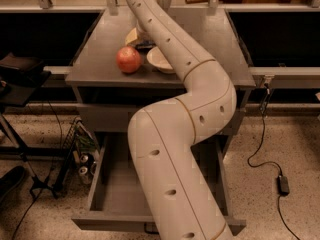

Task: Place rxbar blueberry into middle drawer

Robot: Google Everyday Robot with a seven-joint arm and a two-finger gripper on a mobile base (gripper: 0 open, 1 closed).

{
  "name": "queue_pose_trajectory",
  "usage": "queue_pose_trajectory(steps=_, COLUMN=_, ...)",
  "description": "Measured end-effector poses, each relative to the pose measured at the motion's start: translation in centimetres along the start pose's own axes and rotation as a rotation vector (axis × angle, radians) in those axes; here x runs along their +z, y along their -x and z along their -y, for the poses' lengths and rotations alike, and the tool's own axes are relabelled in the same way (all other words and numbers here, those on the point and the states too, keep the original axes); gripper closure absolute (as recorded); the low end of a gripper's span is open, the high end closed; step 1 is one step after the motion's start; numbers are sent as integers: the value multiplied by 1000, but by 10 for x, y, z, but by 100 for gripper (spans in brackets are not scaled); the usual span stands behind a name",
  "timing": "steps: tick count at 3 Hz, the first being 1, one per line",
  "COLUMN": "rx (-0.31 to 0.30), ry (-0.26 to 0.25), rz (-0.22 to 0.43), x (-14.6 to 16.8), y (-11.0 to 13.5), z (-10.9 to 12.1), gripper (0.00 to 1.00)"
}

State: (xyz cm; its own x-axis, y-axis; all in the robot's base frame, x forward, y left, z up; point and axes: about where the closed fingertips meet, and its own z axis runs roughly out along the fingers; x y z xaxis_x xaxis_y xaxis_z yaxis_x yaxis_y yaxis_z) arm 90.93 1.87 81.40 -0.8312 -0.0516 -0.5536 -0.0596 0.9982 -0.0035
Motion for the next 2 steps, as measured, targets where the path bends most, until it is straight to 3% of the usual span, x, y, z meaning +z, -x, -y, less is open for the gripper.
queue_pose_trajectory(steps=1, rx=22, ry=5, rz=27, x=5, y=6, z=7, gripper=17)
queue_pose_trajectory(steps=2, rx=33, ry=3, rz=52, x=3, y=14, z=13, gripper=49)
